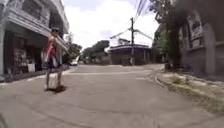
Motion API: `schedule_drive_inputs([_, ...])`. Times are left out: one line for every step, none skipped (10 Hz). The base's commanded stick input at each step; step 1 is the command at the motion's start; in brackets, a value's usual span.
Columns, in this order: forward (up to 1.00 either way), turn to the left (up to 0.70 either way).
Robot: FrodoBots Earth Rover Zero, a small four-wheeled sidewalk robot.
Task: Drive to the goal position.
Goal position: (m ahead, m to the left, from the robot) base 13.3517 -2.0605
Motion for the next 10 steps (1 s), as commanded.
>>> schedule_drive_inputs([1.00,0.00])
schedule_drive_inputs([1.00,-0.02])
schedule_drive_inputs([1.00,-0.20])
schedule_drive_inputs([1.00,-0.27])
schedule_drive_inputs([1.00,-0.17])
schedule_drive_inputs([1.00,0.00])
schedule_drive_inputs([1.00,0.00])
schedule_drive_inputs([1.00,0.00])
schedule_drive_inputs([1.00,0.00])
schedule_drive_inputs([1.00,0.00])
